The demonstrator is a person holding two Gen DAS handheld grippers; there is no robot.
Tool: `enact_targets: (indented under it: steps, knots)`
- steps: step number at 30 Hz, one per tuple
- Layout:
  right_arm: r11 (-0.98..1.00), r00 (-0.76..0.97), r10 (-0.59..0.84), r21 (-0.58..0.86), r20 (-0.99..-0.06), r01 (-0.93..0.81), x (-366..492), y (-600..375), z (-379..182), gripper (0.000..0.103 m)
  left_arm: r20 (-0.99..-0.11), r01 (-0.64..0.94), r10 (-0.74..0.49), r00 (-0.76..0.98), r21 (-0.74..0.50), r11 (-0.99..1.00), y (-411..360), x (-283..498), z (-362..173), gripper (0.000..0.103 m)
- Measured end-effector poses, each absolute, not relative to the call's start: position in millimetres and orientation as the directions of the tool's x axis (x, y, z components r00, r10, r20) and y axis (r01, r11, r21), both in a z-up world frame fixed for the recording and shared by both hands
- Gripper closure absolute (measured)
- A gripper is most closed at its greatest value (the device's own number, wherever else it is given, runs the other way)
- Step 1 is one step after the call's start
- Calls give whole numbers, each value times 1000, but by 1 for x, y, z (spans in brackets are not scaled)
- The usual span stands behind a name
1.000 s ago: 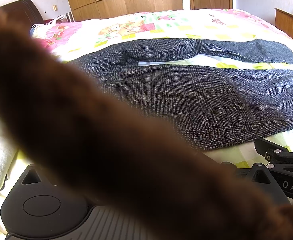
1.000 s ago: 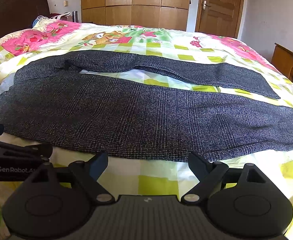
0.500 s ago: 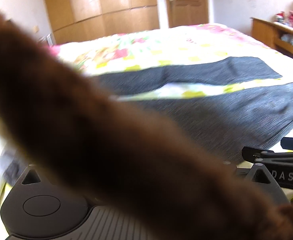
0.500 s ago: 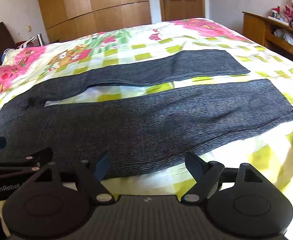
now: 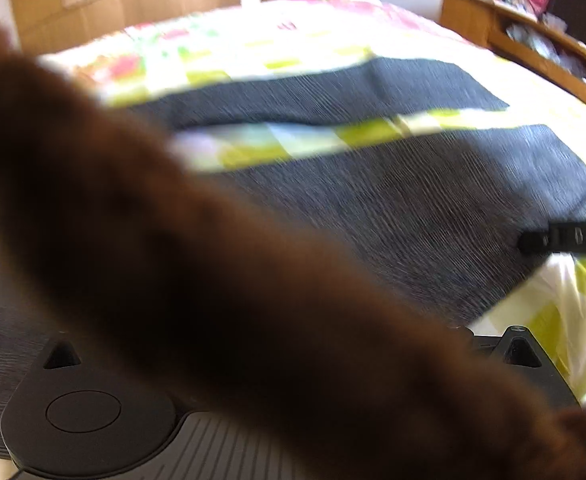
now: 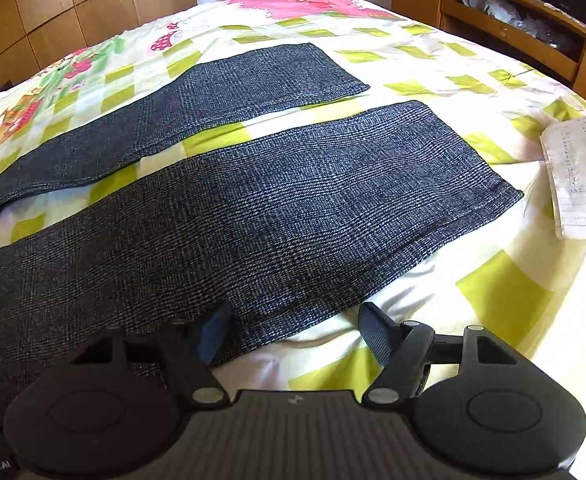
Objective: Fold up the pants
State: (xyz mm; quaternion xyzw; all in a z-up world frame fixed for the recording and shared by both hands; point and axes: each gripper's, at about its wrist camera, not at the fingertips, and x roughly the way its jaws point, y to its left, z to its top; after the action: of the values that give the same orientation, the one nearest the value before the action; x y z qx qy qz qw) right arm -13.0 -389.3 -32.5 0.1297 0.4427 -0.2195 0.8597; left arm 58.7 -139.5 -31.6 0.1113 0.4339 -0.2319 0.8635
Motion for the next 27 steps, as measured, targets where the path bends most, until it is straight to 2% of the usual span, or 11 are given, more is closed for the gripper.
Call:
enact_targets:
  steps: [2, 6, 13, 16, 19, 22, 27]
  knots:
    - [890, 529, -272, -1, -804, 456, -17, -379, -22, 26, -799, 522, -308, 517, 9, 853, -143, 53, -31, 0]
    - [930, 599, -252, -19, -760, 368, -32, -339, 3, 26, -764, 545, -327, 557, 39, 838, -129, 39, -14, 0]
    - [977, 688, -214, -146, -694, 157, -21, -240, 52, 26, -667, 482, -304, 681, 95, 871, -34, 29, 30, 0]
    - [981, 731, -166, -188, -662, 53, -11, -205, 75, 26, -637, 446, -307, 707, 64, 893, 17, 31, 43, 0]
    - [982, 741, -89, -182, -665, -45, 9, -177, 85, 26, -616, 413, -294, 731, 56, 909, 64, 40, 57, 0]
    - [963, 739, -20, -213, -674, -168, 41, -152, 87, 26, -599, 379, -245, 762, 106, 919, 97, 55, 69, 0]
    - [902, 735, 59, -280, -675, -329, 128, -124, 73, 26, -588, 356, -206, 782, 151, 922, 133, 96, 78, 0]
